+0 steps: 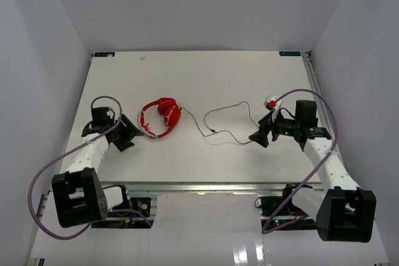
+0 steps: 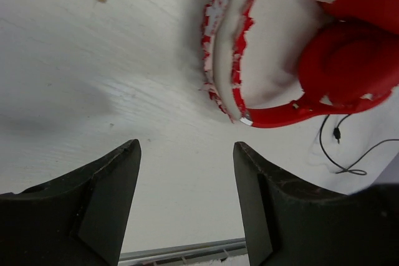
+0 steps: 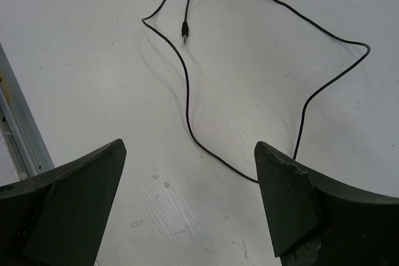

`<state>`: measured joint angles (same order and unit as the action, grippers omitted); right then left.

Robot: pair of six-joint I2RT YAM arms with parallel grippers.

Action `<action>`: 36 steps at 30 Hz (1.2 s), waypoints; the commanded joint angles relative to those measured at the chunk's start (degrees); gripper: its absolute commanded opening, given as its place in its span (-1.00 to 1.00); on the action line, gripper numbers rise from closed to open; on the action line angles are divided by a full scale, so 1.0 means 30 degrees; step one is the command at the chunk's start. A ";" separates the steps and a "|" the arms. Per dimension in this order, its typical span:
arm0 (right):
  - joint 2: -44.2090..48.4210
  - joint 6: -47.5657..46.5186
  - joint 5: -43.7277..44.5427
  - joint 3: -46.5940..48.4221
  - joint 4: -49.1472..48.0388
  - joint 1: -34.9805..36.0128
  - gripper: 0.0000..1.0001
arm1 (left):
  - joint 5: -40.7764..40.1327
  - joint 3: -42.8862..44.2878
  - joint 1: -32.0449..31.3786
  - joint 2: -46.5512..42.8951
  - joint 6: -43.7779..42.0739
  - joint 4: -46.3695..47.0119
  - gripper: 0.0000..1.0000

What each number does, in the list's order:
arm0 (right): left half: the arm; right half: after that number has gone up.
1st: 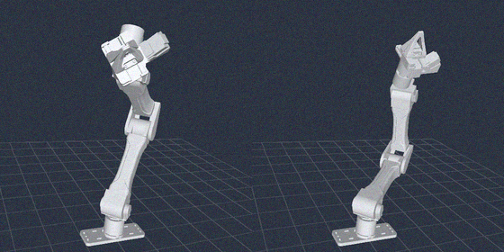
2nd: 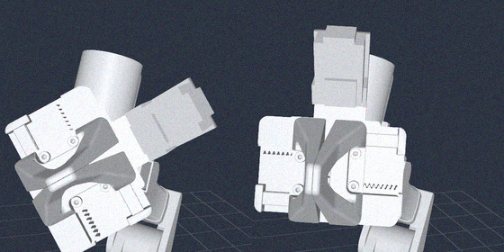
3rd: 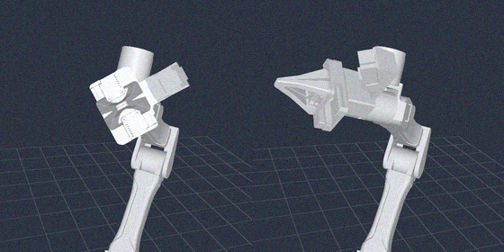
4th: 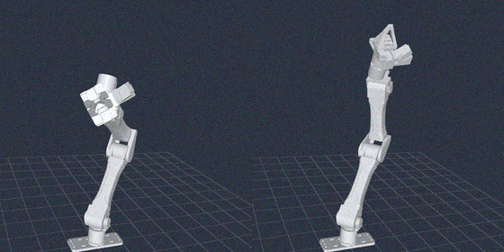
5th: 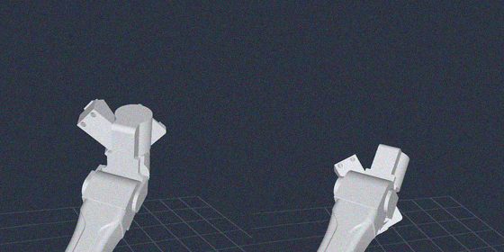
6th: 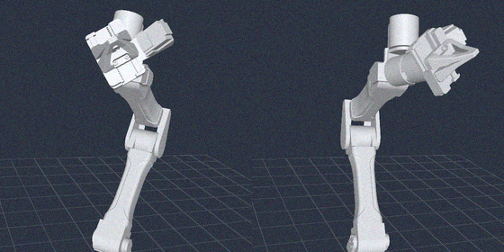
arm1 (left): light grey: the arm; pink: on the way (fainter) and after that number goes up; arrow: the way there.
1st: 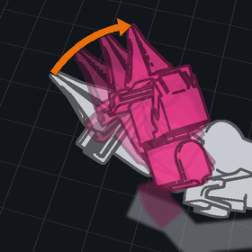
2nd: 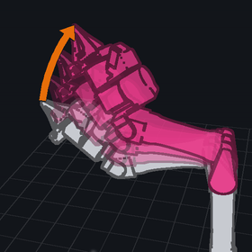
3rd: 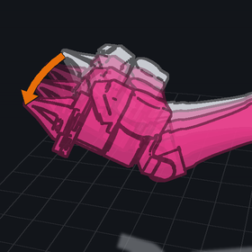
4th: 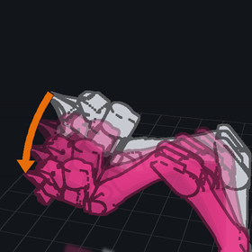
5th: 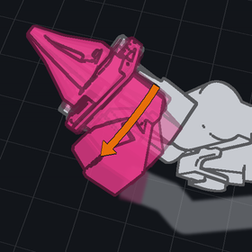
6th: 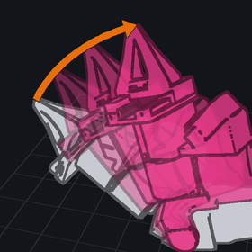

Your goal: Wrap the headphones

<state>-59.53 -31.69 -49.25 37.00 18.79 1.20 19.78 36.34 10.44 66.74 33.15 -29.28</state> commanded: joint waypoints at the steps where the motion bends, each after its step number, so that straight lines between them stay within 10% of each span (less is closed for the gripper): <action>1: -0.0109 -0.0067 -0.1292 -0.0127 -0.0844 -0.0166 0.80 | -0.1396 0.1091 -0.0137 0.1603 0.0900 -0.0048 0.42; 12: -0.0226 -0.0180 -0.1763 -0.0301 -0.0691 -0.1088 0.80 | -0.3696 0.4357 -0.2776 0.7896 0.2355 0.1352 0.33; 36: -0.0431 -0.0482 -0.1776 -0.0382 -0.0509 -0.1350 0.80 | 0.0060 0.6986 -0.3098 0.9018 -0.0265 0.3549 0.22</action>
<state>-60.52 -32.11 -52.95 36.55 17.87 -2.25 16.99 54.91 1.53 92.73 34.20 -20.34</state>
